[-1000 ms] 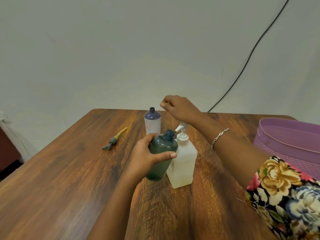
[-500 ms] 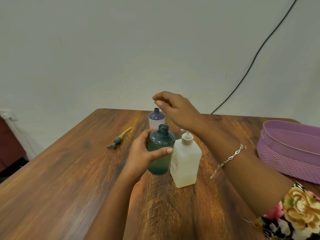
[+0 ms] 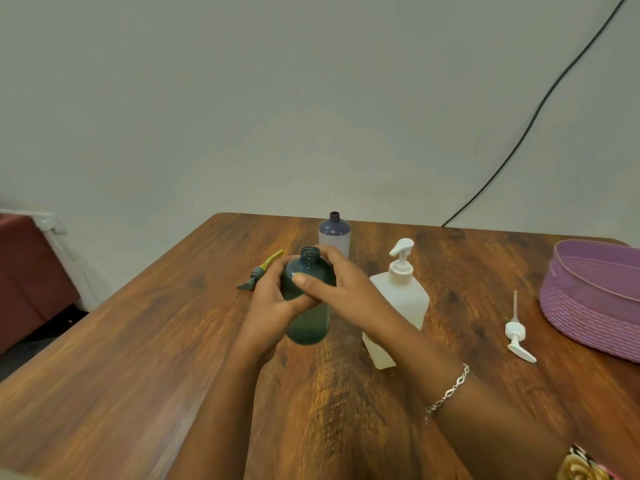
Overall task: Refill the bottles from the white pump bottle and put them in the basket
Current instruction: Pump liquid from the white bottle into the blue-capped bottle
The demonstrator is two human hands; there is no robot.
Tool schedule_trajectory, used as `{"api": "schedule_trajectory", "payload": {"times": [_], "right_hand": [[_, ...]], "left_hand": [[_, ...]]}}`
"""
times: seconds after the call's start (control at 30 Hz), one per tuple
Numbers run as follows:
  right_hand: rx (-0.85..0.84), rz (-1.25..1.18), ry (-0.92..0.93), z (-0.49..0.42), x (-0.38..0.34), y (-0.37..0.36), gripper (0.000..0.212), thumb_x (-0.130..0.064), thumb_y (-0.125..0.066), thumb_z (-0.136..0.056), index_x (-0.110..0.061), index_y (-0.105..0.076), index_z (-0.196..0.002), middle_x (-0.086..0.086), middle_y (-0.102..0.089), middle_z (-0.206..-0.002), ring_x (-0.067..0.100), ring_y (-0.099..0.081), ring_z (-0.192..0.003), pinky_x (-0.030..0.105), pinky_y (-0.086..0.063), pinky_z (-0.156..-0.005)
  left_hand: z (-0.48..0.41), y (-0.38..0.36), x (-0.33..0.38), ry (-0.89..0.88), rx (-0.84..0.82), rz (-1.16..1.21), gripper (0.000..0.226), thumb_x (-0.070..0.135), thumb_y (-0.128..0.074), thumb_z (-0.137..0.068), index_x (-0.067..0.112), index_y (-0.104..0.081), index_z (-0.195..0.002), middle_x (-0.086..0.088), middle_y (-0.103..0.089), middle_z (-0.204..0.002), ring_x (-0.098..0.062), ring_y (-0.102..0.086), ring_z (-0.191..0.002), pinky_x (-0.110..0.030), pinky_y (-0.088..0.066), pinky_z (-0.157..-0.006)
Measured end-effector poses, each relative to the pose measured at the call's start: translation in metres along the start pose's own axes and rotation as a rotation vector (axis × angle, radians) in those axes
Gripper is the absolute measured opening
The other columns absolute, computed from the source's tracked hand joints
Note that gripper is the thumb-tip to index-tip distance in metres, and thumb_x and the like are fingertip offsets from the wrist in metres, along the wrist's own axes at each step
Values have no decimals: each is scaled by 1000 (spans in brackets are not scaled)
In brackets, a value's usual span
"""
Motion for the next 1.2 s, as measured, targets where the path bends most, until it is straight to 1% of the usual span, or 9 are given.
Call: {"api": "schedule_trajectory", "payload": {"times": [0.1, 0.2, 0.37, 0.47, 0.6, 0.77, 0.87, 1.03, 1.2], "right_hand": [[-50, -99, -46, 3, 19, -17, 67, -43, -66, -82, -25, -35, -138, -8, -48, -129, 10, -46, -122, 30, -43, -103], [-137, -188, -78, 4, 35, -38, 91, -52, -74, -64, -29, -29, -141, -8, -45, -137, 11, -44, -127, 35, -41, -106], [-236, -302, -94, 3, 52, -80, 89, -5, -80, -68, -33, -28, -135, -11, -49, -127, 10, -50, -120, 24, -47, -96], [-178, -287, -93, -4, 56, -102, 91, -9, -81, -66, -31, -29, -137, -9, -52, -126, 12, -51, -118, 34, -47, -99], [-98, -272, -93, -13, 59, -119, 86, -8, -78, -68, -31, -31, -136, -3, -54, -127, 15, -54, -116, 40, -47, -98], [-111, -215, -73, -28, 51, -144, 86, -6, -79, -68, -24, -30, -136, -5, -50, -125, 14, -49, -118, 31, -44, -99], [-106, -165, -62, -36, 47, -154, 87, -9, -81, -67, -23, -30, -137, -2, -49, -128, 15, -48, -119, 35, -43, -100], [-113, -114, -88, -44, 52, -172, 87, -13, -82, -66, -25, -31, -135, -2, -52, -129, 17, -50, -119, 37, -43, -101], [-117, -76, -86, -44, 53, -179, 82, -13, -82, -67, -20, -34, -133, -1, -53, -126, 13, -51, -112, 22, -42, -87]], "left_hand": [[2, 7, -5, 6, -21, 39, 43, 14, -76, -70, 23, -57, -107, 2, -65, -101, -2, -65, -88, -18, -53, -73], [6, 19, -16, 39, -23, 85, 63, 34, -79, -55, 19, -57, -112, 3, -67, -102, -9, -67, -93, -22, -54, -76], [13, 47, -36, 64, -41, 82, 66, 38, -78, -52, 21, -58, -112, 3, -67, -103, -12, -66, -95, -24, -53, -77], [15, 63, -47, 80, -75, 64, 71, 37, -78, -53, 19, -55, -118, -1, -63, -112, -15, -63, -102, -27, -52, -82], [15, 75, -55, 94, -124, 63, 73, 34, -77, -54, 18, -52, -121, 0, -62, -112, -9, -62, -100, -21, -50, -80], [12, 105, -69, 144, -129, 82, 80, 32, -81, -52, 15, -50, -124, -6, -59, -117, -17, -59, -107, -24, -50, -84], [9, 119, -78, 182, -130, 102, 91, 41, -89, -43, 14, -52, -122, -4, -62, -113, -18, -61, -104, -25, -50, -83], [9, 135, -94, 230, -117, 128, 74, 23, -79, -51, 14, -53, -119, -2, -64, -107, -15, -63, -99, -23, -51, -80], [12, 144, -108, 251, -105, 141, 76, 19, -79, -53, 8, -52, -123, -6, -64, -110, -19, -62, -101, -25, -50, -82]]}}
Point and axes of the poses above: each hand's wrist, its own z-axis away from the middle knuckle, its own y-axis out of the back of the hand, x = y × z, the point moved 9 cm from there along -z, towards the middle knuckle
